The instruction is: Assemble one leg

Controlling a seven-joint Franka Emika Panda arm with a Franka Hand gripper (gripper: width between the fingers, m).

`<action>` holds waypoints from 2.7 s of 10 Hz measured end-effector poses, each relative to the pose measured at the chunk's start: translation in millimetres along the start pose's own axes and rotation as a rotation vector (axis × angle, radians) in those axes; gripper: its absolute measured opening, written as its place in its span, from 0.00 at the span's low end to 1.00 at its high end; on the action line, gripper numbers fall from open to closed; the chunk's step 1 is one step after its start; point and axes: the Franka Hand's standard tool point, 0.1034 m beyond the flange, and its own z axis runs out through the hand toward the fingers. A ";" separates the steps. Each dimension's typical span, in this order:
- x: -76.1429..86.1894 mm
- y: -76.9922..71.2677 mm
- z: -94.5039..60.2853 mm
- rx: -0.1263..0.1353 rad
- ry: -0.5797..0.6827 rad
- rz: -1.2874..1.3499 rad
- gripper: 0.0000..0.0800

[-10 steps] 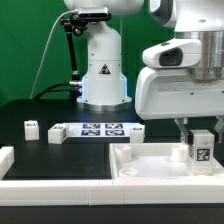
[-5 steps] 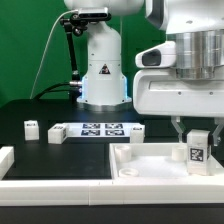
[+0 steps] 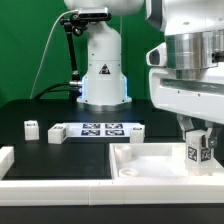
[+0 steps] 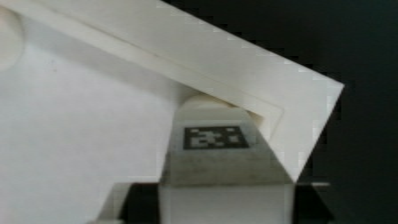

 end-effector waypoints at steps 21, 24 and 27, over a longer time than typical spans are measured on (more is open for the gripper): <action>-6.4 0.1 0.4 -0.073 0.035 -1.280 0.81; -6.6 0.3 0.6 -0.073 0.033 -1.290 0.55; -4.4 1.2 0.7 -0.075 0.034 -1.287 0.37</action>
Offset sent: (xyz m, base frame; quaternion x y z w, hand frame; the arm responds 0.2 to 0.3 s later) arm 0.0000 0.0000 0.0000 0.0000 0.0000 0.0000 1.0000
